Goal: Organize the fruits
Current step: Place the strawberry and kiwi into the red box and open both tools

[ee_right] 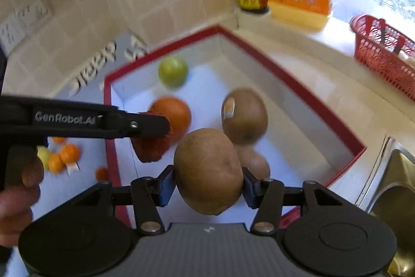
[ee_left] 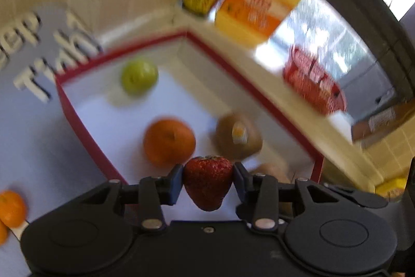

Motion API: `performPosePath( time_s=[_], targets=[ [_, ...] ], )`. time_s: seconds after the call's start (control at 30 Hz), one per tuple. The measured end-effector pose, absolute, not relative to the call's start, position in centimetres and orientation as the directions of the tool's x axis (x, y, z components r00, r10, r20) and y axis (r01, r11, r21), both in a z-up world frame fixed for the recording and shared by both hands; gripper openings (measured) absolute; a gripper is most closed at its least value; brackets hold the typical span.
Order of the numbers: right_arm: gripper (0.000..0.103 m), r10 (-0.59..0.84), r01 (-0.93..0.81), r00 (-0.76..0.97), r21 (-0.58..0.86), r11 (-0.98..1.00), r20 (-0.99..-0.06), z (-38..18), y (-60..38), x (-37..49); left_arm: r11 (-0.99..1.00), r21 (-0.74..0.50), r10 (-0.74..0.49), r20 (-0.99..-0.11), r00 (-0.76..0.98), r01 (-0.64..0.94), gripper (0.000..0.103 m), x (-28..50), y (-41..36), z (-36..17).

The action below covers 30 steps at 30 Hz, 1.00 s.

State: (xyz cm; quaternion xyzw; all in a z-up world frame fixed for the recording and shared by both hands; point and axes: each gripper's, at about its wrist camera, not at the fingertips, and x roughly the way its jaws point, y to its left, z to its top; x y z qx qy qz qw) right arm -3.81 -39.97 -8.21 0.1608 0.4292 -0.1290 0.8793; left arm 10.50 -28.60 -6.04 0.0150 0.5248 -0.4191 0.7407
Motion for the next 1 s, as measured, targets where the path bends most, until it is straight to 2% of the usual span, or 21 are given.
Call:
performPosePath(
  time_s=[0.13, 0.37, 0.5, 0.57, 0.6, 0.73, 1.0],
  targets=[
    [0.052, -0.162, 0.326, 0.589, 0.049, 0.944, -0.791, -8.4, -38.0, -3.6, 0.654, -0.397, -0.586, -0.804, 0.100, 0.644, 0.049, 10.6, -29.4, -7.0],
    [0.046, -0.174, 0.302, 0.576, 0.010, 0.953, -0.799, -8.2, -37.0, -2.8, 0.652, -0.296, -0.542, -0.825, 0.157, 0.698, 0.049, 9.7, -30.6, -6.7],
    [0.047, -0.182, 0.307, 0.572, 0.003, 0.952, -0.800, -8.0, -37.2, -2.4, 0.651, -0.283, -0.543, -0.822, 0.172, 0.705, 0.049, 9.9, -30.4, -6.4],
    [0.048, -0.191, 0.316, 0.564, -0.004, 0.949, -0.803, -8.0, -37.2, -2.5, 0.648, -0.291, -0.552, -0.816, 0.171, 0.705, 0.055, 10.0, -30.2, -6.4],
    [0.048, -0.196, 0.322, 0.563, -0.006, 0.947, -0.803, -7.9, -37.3, -2.6, 0.643, -0.297, -0.559, -0.812, 0.169, 0.706, 0.065, 10.0, -30.0, -6.4],
    [0.050, -0.201, 0.338, 0.576, 0.007, 0.941, -0.792, -7.2, -37.6, -3.4, 0.641, -0.319, -0.580, -0.797, 0.168, 0.698, 0.073, 9.8, -29.0, -5.8],
    [0.053, -0.197, 0.333, 0.613, 0.024, 0.943, -0.765, -5.3, -36.4, -4.1, 0.658, -0.332, -0.612, -0.759, 0.222, 0.676, 0.074, 8.9, -25.5, -3.1]
  ],
)
